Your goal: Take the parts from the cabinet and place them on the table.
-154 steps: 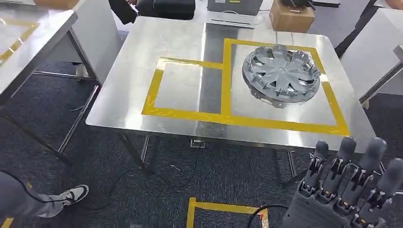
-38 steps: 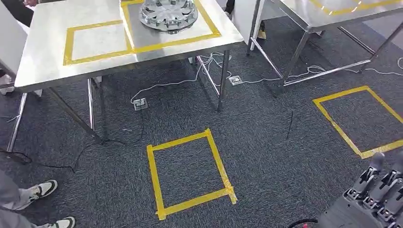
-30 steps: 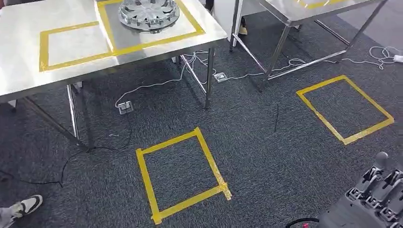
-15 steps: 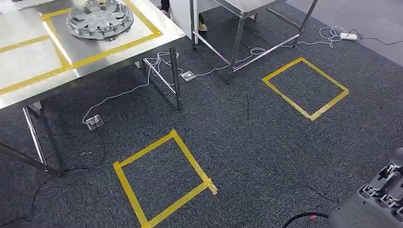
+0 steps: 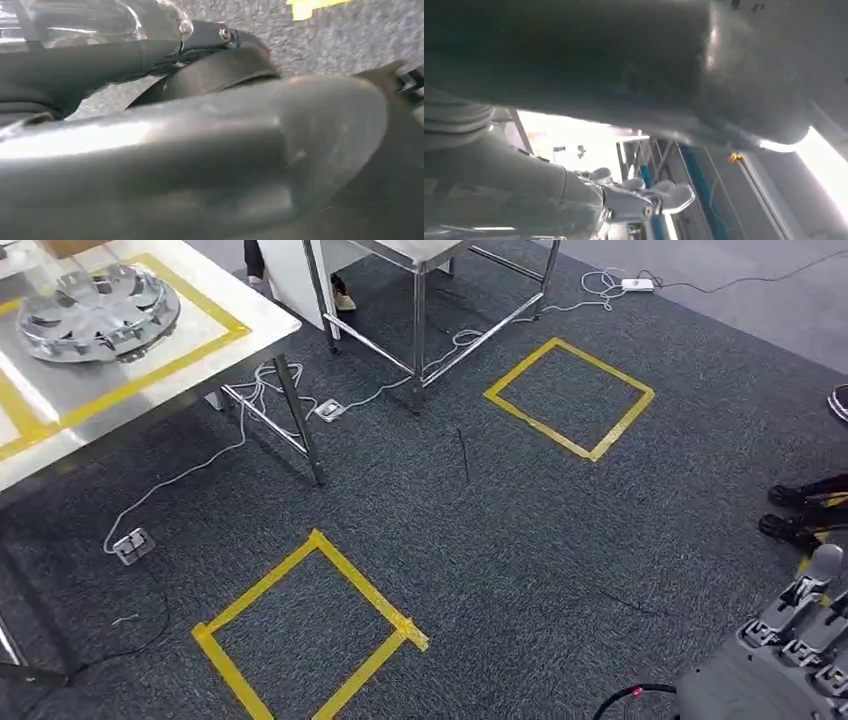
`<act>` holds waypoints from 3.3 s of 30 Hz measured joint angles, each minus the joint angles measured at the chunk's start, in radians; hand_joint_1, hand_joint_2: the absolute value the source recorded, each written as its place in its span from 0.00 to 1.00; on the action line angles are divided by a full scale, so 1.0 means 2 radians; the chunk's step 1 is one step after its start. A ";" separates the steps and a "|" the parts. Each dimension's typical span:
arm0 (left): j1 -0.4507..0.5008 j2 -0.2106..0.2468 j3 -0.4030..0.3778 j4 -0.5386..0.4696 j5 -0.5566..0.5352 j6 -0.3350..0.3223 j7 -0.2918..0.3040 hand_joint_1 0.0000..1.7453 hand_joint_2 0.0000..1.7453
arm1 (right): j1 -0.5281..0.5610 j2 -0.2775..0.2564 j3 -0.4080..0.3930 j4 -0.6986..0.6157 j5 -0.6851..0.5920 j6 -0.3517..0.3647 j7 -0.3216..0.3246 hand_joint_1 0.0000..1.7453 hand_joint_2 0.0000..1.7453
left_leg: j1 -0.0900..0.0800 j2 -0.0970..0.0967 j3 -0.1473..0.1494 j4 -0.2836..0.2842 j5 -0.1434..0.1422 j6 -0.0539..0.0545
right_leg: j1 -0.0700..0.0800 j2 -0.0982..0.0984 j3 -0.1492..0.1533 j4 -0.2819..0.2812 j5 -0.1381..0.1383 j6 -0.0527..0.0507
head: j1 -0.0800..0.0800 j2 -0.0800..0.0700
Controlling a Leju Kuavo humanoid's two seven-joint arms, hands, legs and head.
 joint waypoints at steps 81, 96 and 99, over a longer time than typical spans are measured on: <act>-0.005 0.007 -0.021 -0.005 -0.058 -0.004 0.006 0.00 0.00 | 0.001 0.012 -0.001 0.027 -0.023 -0.001 -0.045 0.00 0.00 | 0.002 0.038 0.016 0.018 -0.040 -0.010 | 0.003 -0.077 0.002 -0.016 0.011 -0.013 | 0.005 0.000; -0.002 0.010 -0.020 -0.004 -0.063 -0.004 0.003 0.00 0.00 | -0.005 0.014 -0.002 0.021 -0.011 -0.001 -0.040 0.00 0.00 | 0.008 0.019 0.001 -0.002 -0.004 0.002 | -0.002 -0.029 -0.003 0.015 -0.018 0.010 | 0.004 0.000; 0.000 0.010 -0.020 -0.004 -0.065 -0.003 0.004 0.00 0.00 | -0.007 0.013 -0.001 0.021 -0.009 -0.001 -0.037 0.00 0.00 | 0.004 0.053 0.005 -0.002 -0.011 0.008 | -0.003 -0.061 -0.070 0.134 -0.071 0.015 | 0.008 0.000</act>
